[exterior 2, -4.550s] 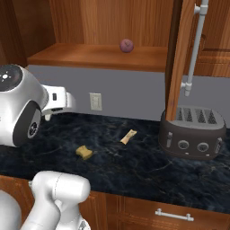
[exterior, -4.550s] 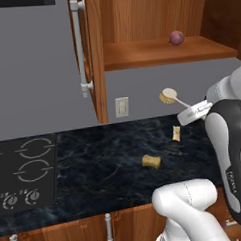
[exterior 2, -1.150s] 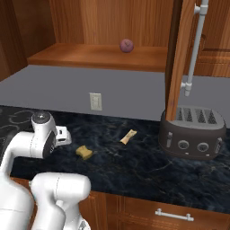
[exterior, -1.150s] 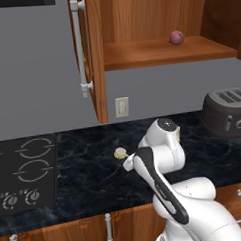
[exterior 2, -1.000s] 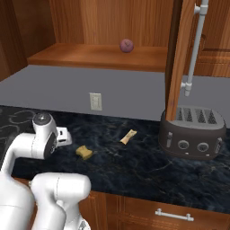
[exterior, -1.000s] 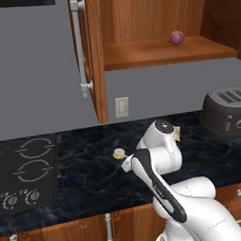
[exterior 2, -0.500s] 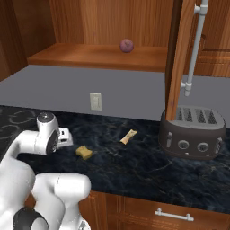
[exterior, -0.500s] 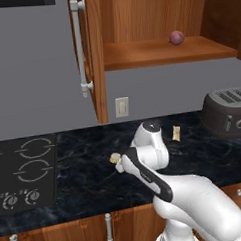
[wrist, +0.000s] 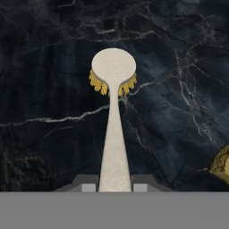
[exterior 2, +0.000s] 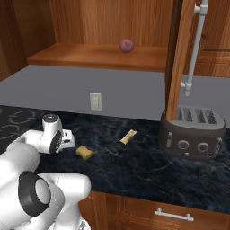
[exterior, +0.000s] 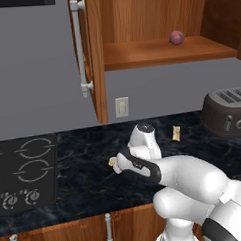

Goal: Pick the dish brush and sponge from the cabinet and place them on the counter.

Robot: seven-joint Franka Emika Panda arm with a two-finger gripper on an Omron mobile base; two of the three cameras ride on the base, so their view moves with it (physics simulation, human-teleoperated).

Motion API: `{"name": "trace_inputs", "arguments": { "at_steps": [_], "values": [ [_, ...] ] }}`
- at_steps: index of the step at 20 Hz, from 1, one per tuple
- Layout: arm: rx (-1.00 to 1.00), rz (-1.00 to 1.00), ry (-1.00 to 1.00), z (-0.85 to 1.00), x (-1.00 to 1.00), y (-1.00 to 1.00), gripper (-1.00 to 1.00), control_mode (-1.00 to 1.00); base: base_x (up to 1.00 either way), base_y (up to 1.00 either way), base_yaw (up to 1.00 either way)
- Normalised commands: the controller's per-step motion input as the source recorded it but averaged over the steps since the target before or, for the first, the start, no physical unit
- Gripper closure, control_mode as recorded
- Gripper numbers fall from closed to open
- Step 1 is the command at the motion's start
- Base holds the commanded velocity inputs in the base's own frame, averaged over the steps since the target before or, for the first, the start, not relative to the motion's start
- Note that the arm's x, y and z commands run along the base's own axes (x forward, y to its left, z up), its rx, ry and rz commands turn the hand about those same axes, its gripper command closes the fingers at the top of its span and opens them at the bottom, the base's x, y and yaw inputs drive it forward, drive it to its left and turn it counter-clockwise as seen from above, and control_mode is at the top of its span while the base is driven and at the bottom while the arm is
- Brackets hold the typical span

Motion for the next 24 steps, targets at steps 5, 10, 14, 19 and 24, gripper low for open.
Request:
{"name": "trace_inputs", "arguments": {
  "at_steps": [5, 10, 14, 19, 24],
  "values": [
    [0.00, 0.01, 0.00, -0.16, 0.02, 0.00, 1.00, -1.00, 0.00, 0.00, 0.00],
    [0.00, 0.00, 0.00, -0.32, 0.08, 0.00, 1.00, -1.00, 0.00, 0.00, 0.00],
    [0.00, 0.01, 0.00, -0.33, 0.09, 0.00, 1.00, -1.00, 0.00, 0.00, 0.00],
    [0.00, 0.01, 0.00, -0.18, 0.04, 0.00, 1.00, -1.00, 0.00, 0.00, 0.00],
    [0.00, 0.01, 0.00, -0.08, 0.00, 0.00, -1.00, -1.00, 0.00, 0.00, 0.00]
  ]
}}
